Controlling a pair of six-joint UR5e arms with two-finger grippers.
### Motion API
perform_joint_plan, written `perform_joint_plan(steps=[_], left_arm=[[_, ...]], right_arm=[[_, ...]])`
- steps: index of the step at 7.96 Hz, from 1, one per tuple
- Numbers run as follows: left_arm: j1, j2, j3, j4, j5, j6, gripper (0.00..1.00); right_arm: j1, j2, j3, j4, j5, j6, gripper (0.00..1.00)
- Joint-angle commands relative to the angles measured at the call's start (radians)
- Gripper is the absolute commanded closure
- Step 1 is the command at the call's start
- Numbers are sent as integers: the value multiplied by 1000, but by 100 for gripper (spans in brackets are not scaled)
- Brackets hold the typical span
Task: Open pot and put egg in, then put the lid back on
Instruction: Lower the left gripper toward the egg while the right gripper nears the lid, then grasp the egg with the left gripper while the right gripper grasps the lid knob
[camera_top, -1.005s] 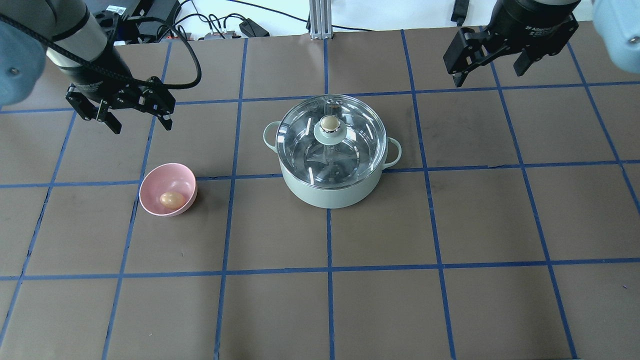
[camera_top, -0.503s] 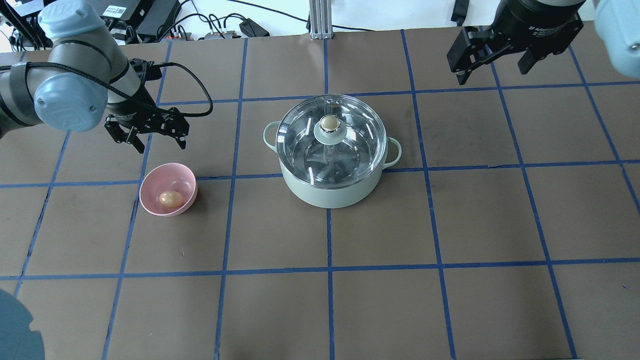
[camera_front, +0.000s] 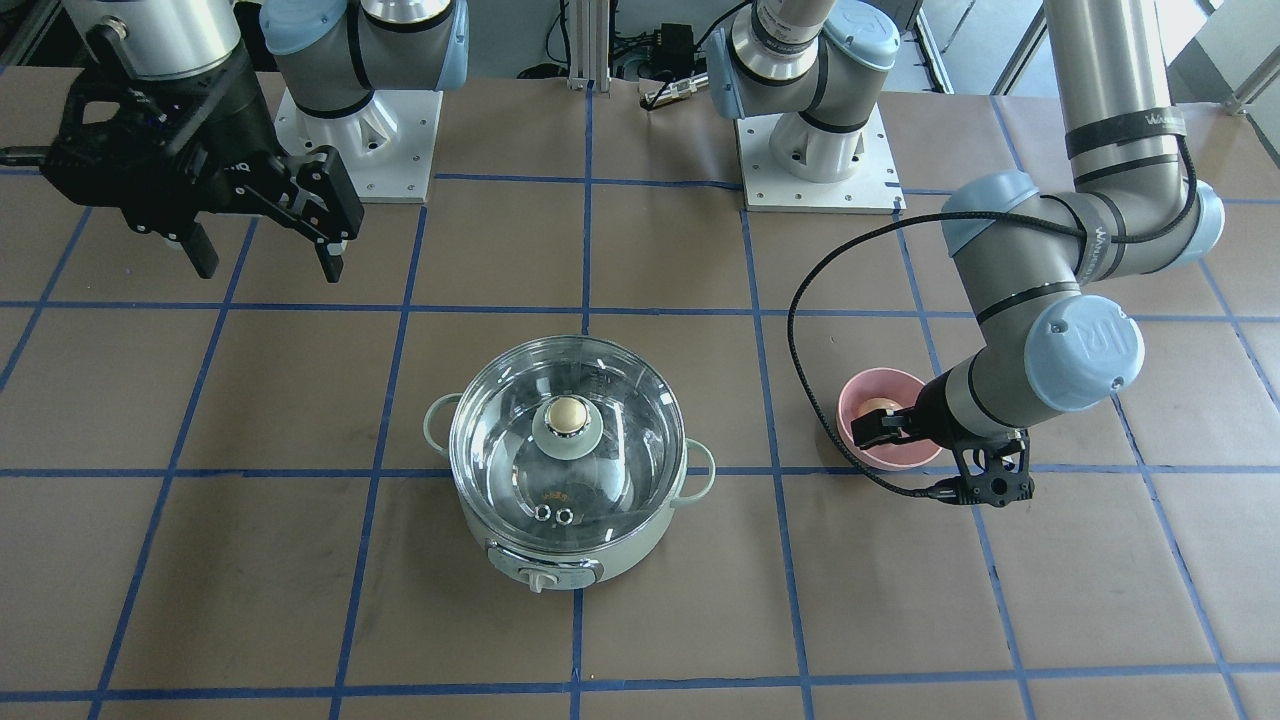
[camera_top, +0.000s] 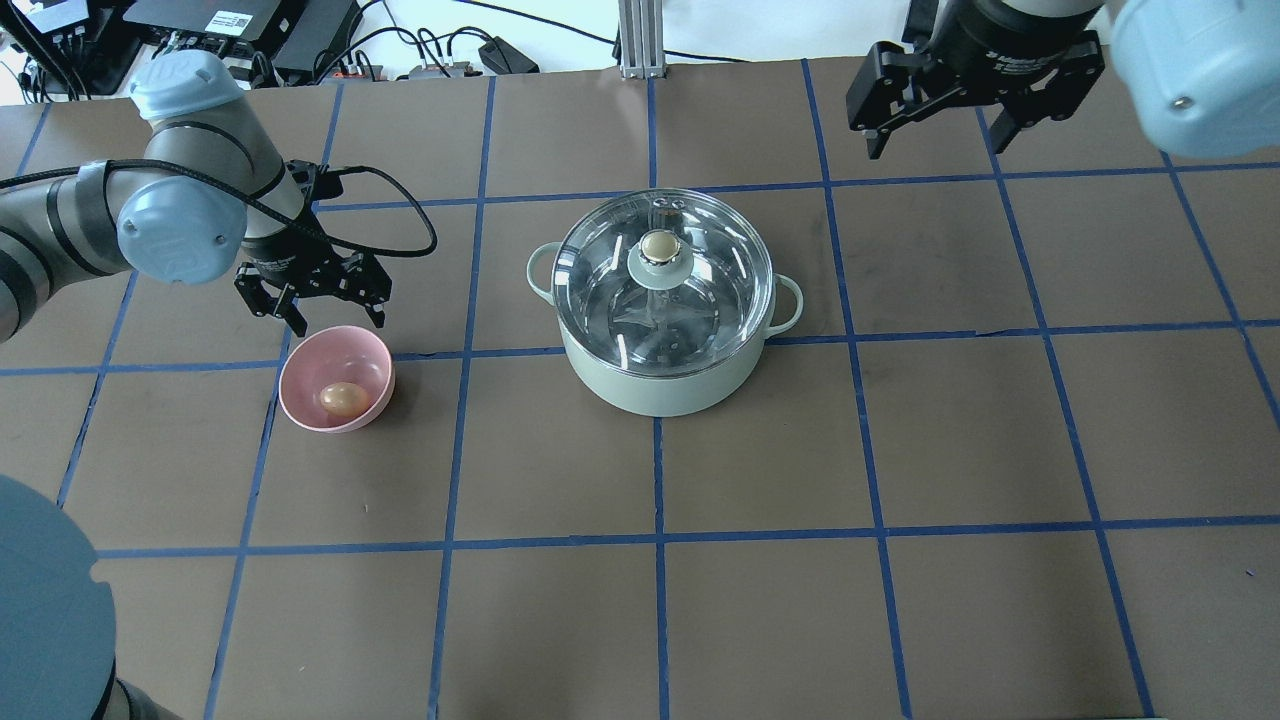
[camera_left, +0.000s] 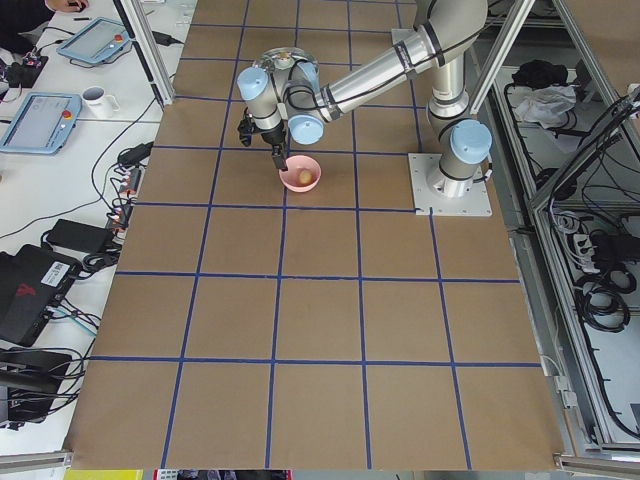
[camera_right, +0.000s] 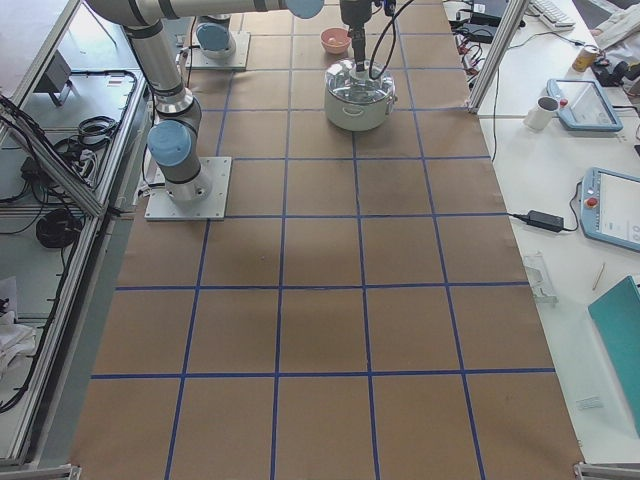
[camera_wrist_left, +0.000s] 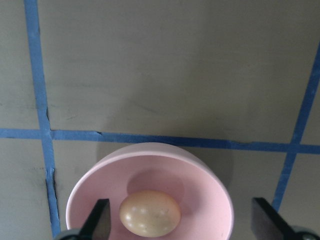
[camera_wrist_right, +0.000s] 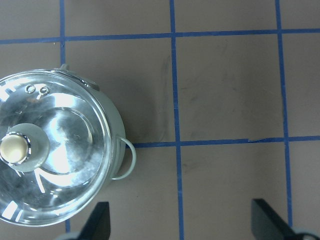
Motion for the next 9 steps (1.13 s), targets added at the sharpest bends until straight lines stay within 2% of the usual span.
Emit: perform_joint_plan(steps=[1,6,9], left_arm=[[17,-4,-54,-43,6,7,0],[51,-16,-77,-69,18,31,0],[53,-59,-77,-60,12,26,0]], right_arm=[[136,104,-23,-93,-8,200,0],[299,281,-40,-250,-23,517,0],[350,350,-31,-286,-36,527,0]])
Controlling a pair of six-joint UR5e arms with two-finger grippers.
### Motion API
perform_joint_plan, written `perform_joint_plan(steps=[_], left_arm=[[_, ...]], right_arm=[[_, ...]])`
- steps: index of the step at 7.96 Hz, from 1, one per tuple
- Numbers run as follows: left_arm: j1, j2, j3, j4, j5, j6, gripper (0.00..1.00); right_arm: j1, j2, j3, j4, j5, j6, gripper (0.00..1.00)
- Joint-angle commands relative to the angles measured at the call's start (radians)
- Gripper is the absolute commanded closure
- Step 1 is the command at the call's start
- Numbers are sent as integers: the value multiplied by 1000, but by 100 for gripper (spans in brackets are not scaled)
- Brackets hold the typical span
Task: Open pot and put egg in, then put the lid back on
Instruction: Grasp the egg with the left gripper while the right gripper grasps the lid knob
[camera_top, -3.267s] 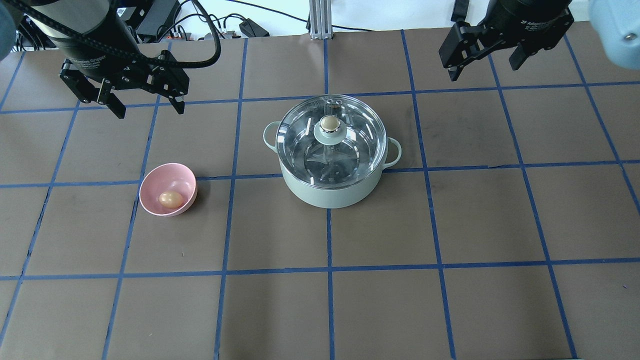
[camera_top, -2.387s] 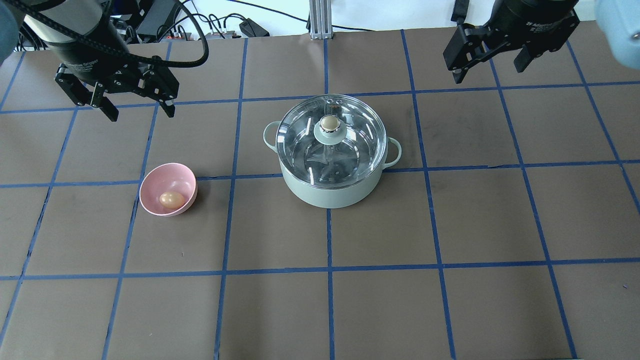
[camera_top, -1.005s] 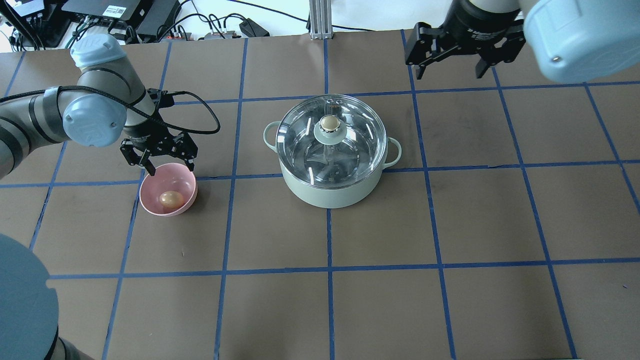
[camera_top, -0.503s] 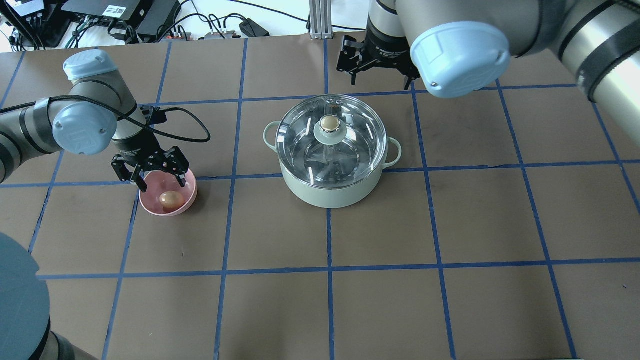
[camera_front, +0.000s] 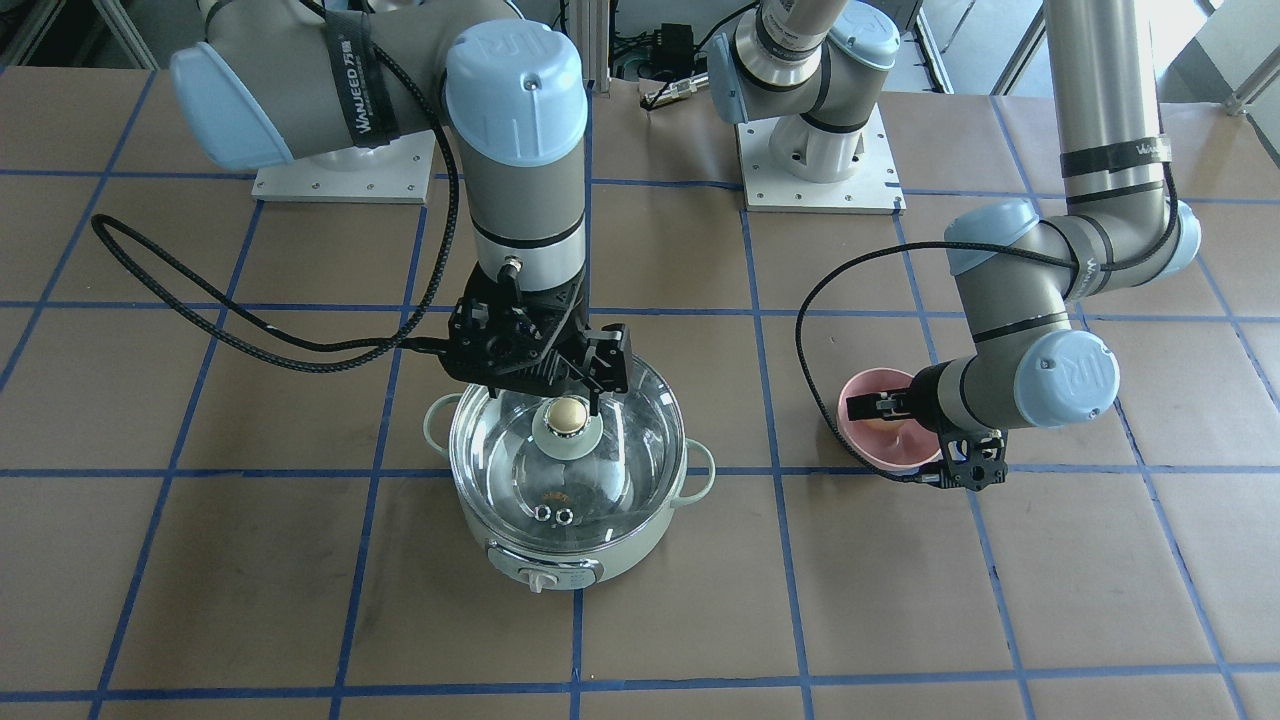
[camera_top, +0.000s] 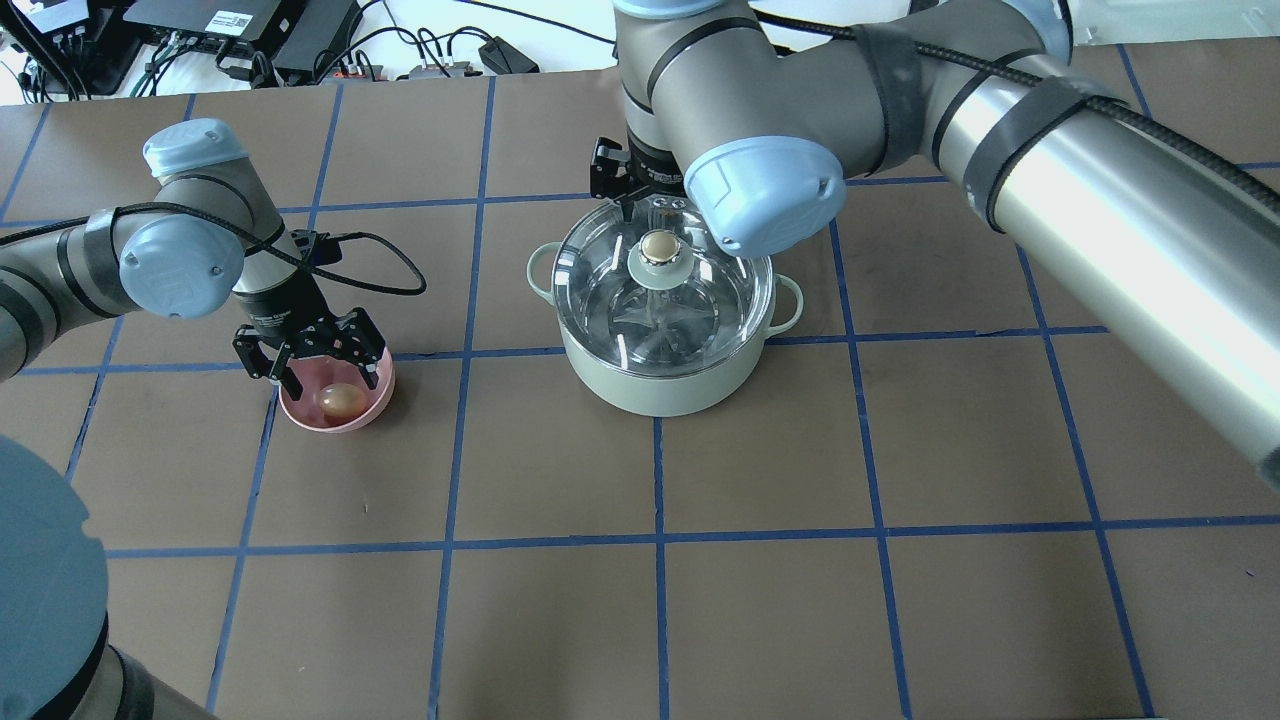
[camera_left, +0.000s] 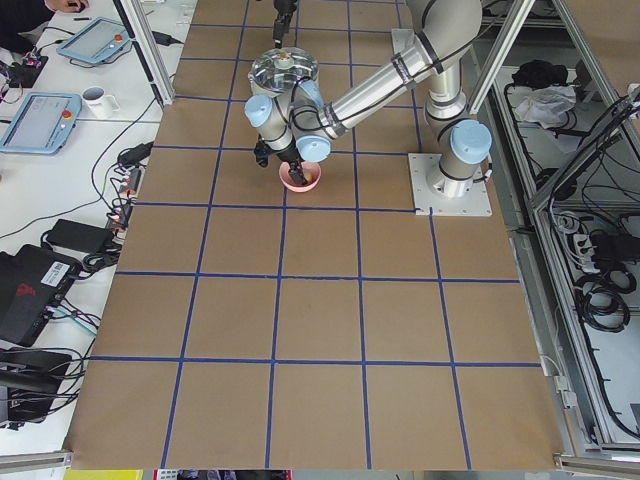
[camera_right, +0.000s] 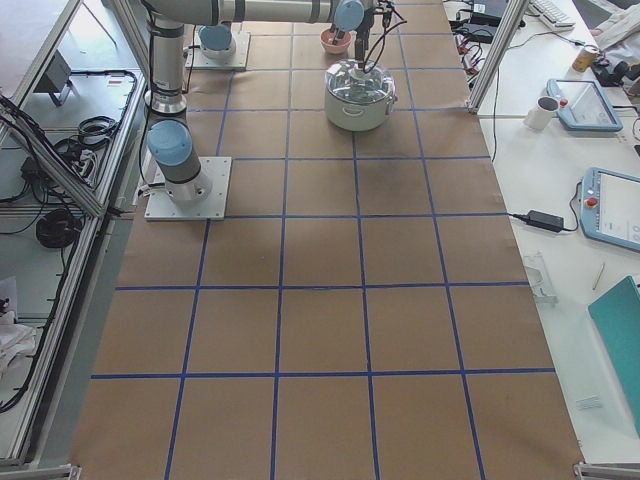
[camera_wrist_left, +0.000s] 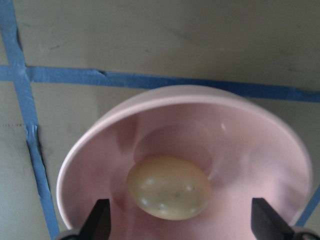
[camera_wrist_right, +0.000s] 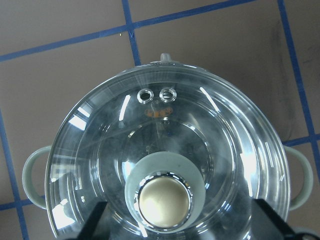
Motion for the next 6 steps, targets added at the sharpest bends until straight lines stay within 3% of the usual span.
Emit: perform_joint_plan(steps=[1,2,3,4,5,6], left_arm=[[-1,-30,-1,9,-1,0,0],[-1,-33,-1,9,0,1,0],[-1,-35,-1,9,0,3,2],[-1,-39,1,9,2,6,18],[-1,-47,1,9,0,6,19],[-1,-50,1,9,0,8,32]], right_arm=[[30,52,9,-33,-3,-1,0],[30,56,9,-33,-9,-6,0],[30,60,9,-33,-10,-11,15],[30,63,11,-33,-10,-11,24],[30,63,12,-30,-10,-9,36],[30,63,12,-28,-10,-11,53]])
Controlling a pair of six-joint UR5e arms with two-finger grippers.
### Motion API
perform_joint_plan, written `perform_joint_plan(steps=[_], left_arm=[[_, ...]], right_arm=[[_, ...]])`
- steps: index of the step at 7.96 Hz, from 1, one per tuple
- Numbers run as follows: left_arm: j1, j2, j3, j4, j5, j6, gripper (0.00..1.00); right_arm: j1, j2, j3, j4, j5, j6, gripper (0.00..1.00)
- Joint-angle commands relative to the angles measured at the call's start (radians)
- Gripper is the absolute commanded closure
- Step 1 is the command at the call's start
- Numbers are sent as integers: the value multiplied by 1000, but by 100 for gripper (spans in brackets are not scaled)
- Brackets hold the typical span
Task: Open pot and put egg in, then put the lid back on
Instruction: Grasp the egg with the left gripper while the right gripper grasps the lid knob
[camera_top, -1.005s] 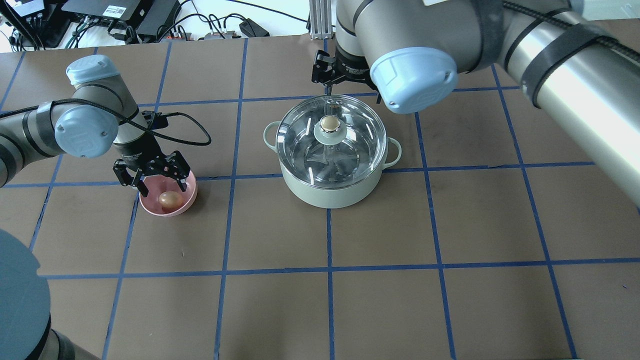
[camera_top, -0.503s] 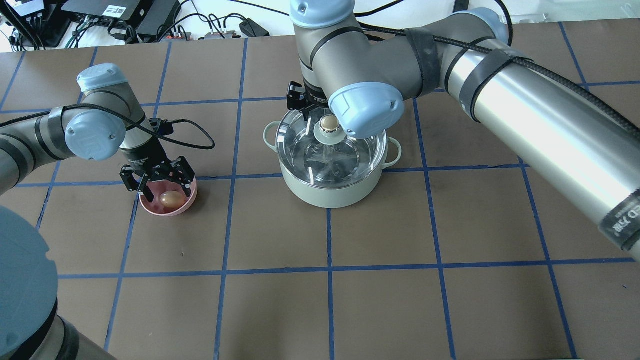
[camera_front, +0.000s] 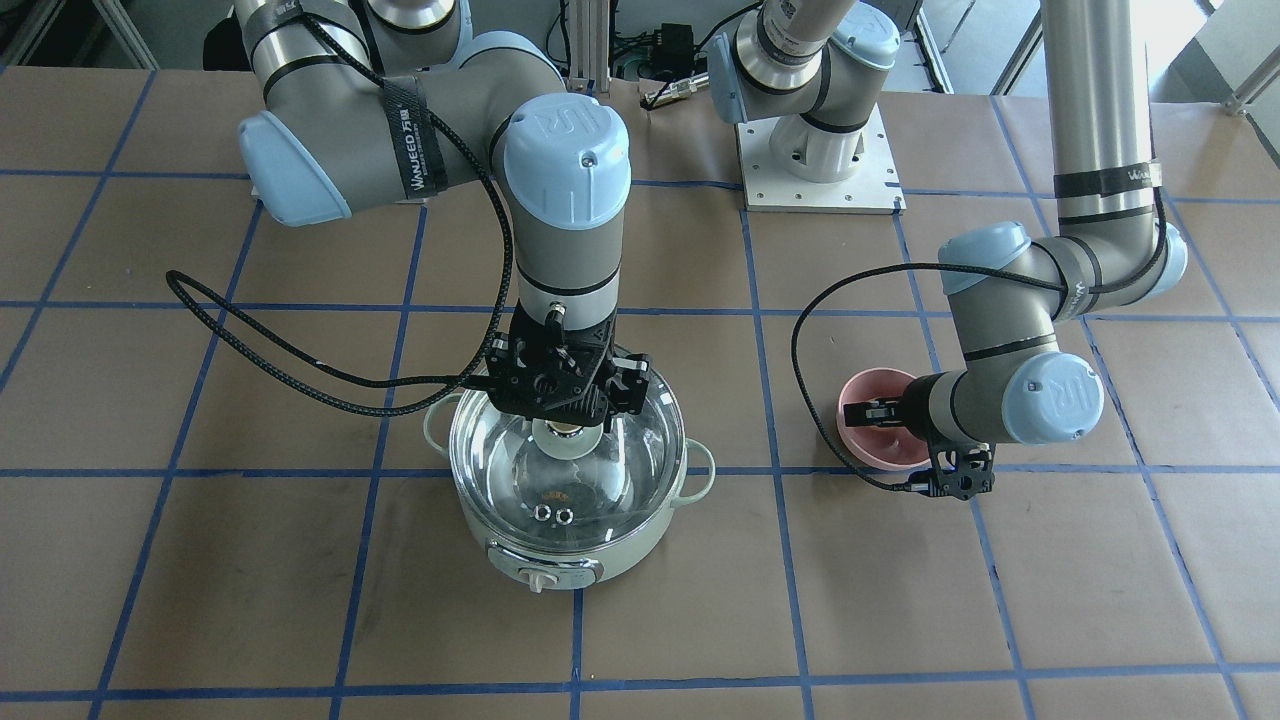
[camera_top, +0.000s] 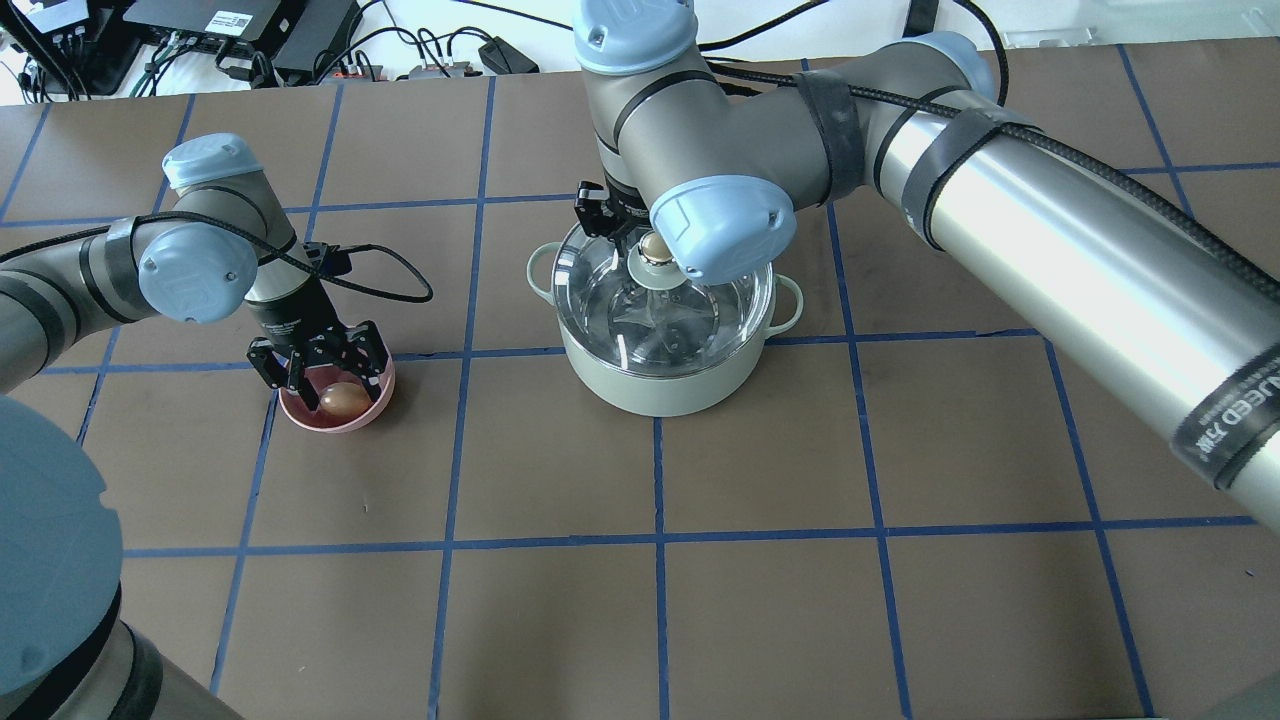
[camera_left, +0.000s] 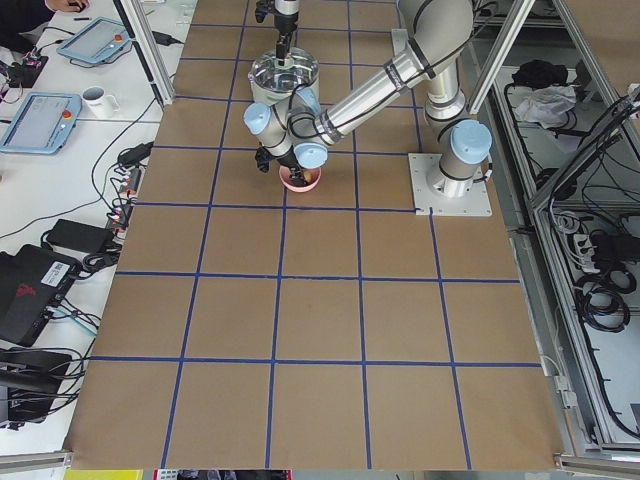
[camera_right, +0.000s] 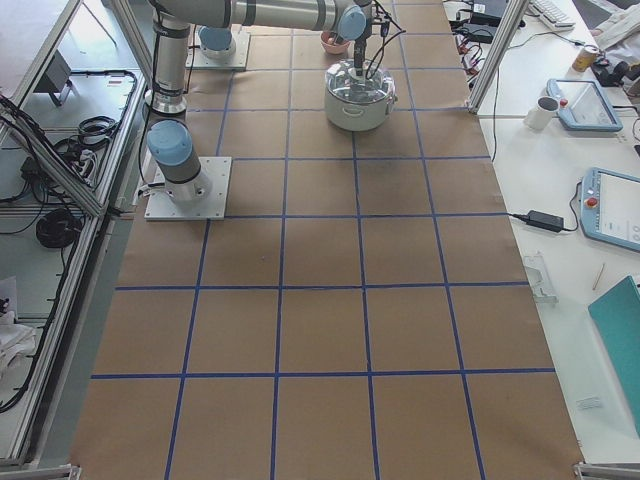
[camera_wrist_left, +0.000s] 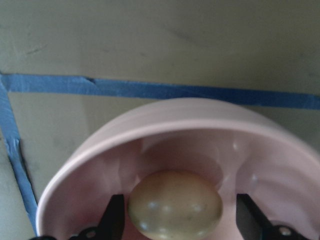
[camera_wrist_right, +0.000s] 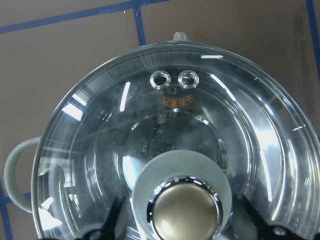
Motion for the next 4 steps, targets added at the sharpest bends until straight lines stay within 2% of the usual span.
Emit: perform_joint_plan(steps=[1,2,3,4], left_arm=[[0,-8,1,0,0,2,43],[0,-8,1,0,0,2,67],[0,-8,2,0,0,2,78],[0,-8,8,0,1,2,78]], right_arm=[[0,0,1,5,0,-3,61],[0,-2,-2,5,0,-3,68],[-1,-8,-9,9,3,-3,86],[-9,-17,-20,15,3,-3,97]])
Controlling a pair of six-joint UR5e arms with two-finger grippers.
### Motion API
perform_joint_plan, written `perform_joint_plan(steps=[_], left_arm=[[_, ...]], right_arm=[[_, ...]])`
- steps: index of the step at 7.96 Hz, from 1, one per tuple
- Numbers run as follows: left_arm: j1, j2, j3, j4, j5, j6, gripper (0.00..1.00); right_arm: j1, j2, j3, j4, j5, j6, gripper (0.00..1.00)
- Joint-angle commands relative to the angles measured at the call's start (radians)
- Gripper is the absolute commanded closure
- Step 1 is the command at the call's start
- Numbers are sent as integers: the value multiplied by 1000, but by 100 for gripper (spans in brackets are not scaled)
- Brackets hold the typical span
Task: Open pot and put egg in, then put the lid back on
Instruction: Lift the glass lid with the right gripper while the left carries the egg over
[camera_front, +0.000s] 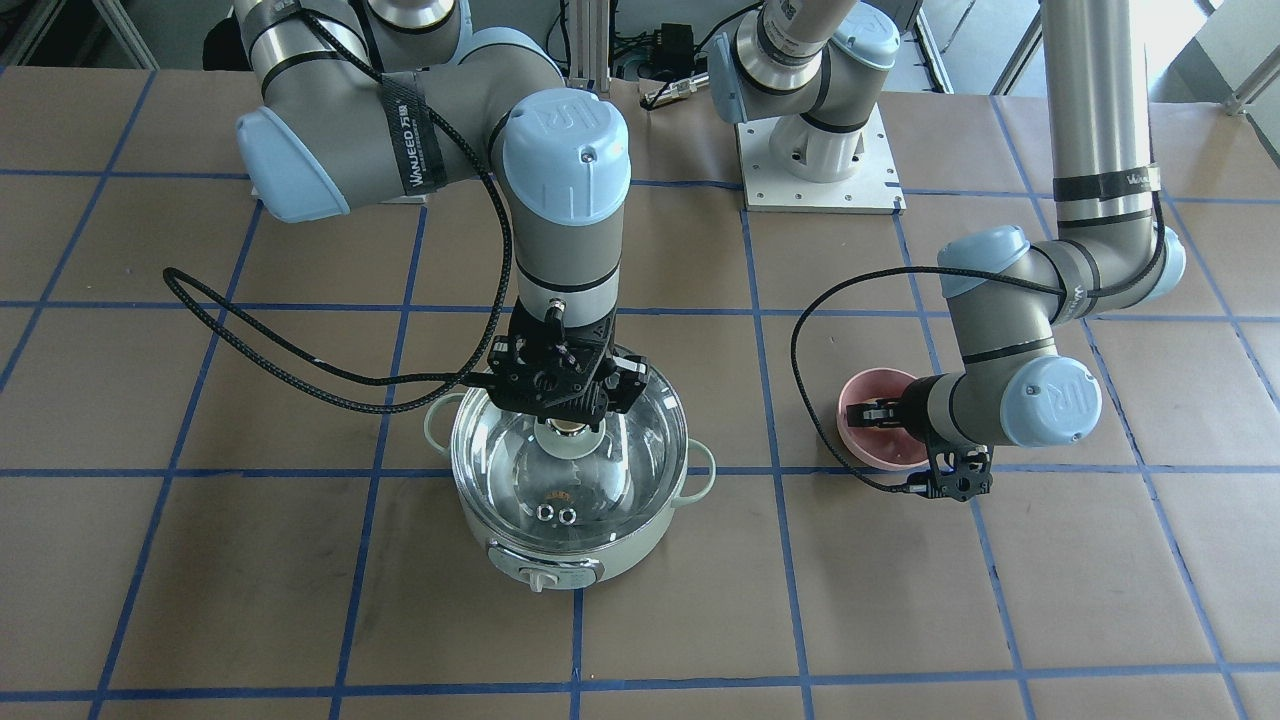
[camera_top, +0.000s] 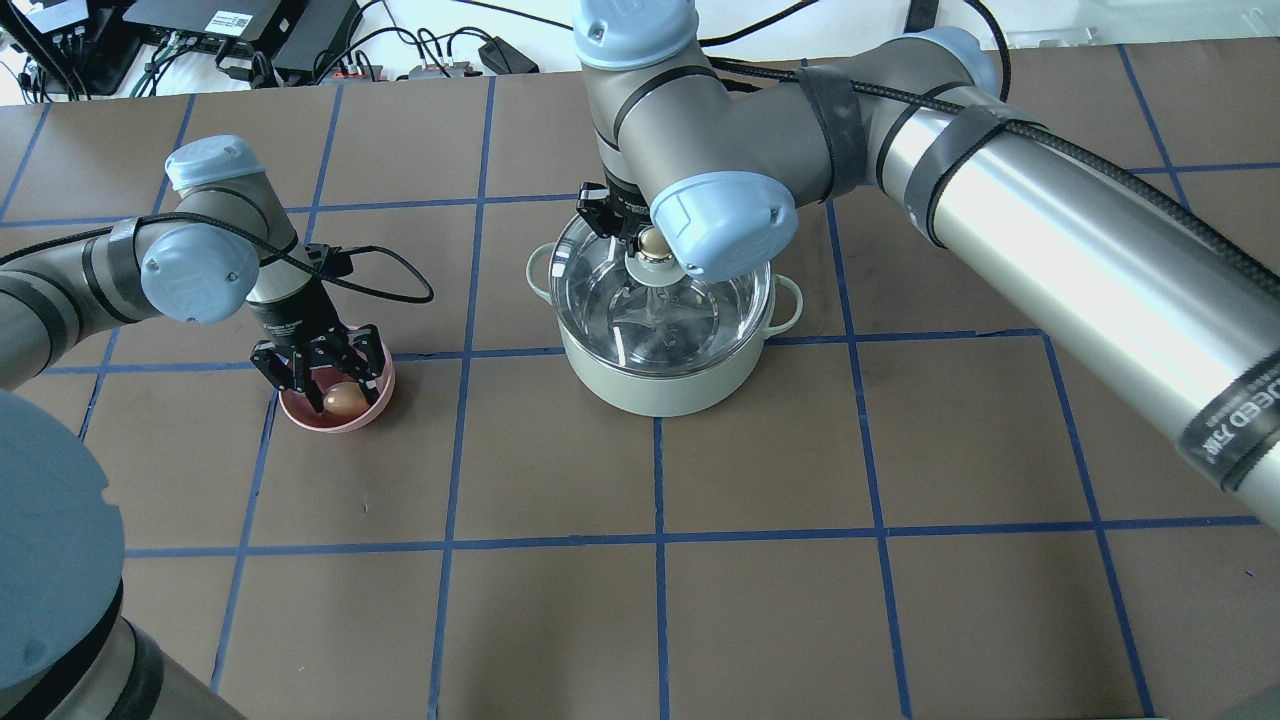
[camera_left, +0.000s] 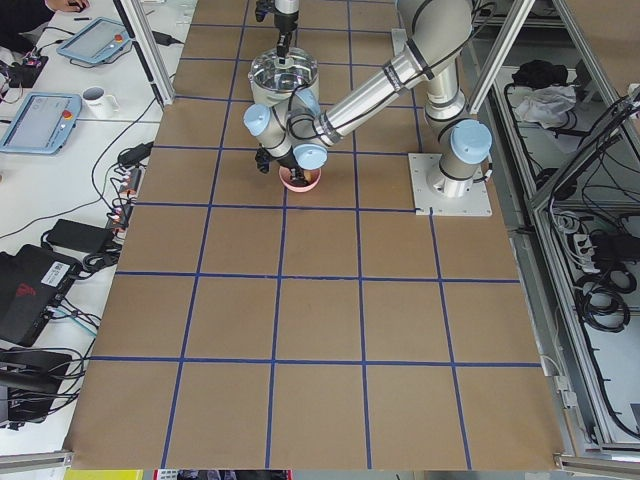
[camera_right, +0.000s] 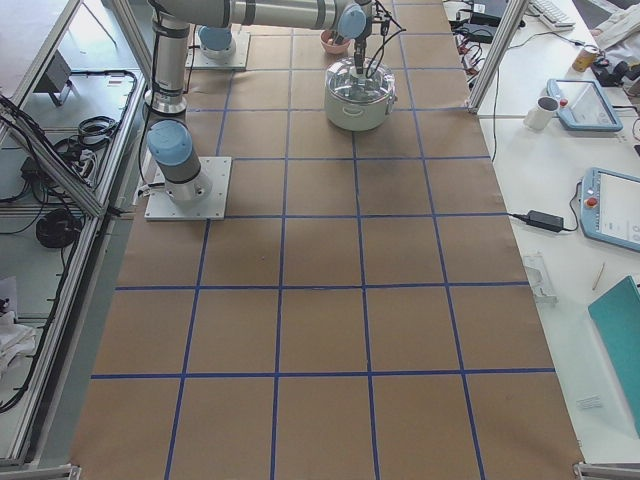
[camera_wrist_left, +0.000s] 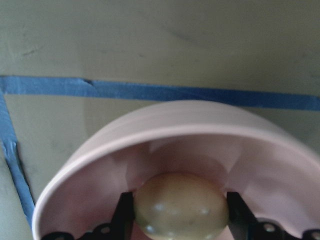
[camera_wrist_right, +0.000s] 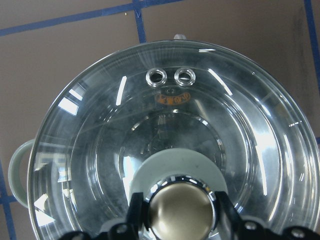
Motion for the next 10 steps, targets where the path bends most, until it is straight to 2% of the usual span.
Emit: perform_joint_plan(steps=[1,2,5,7,10], left_arm=[[0,15,14,-8,3,-4,78],[0,45,16,-11,2,-6,78],[-29,163,48,-6,-18,-27,78],[-154,234,84,0,-63,-117,78],[-357,219,182,32,-78,-331,78]], right_arm=[[-11,-34,-38,40,0,-3,100],[-30,-50,-65,103,-2,-55,100],[-190,-130,-65,211,9,-303,100],[-295,-149,-64,269,12,-459,100],[-444,-158,-65,275,15,-691,100]])
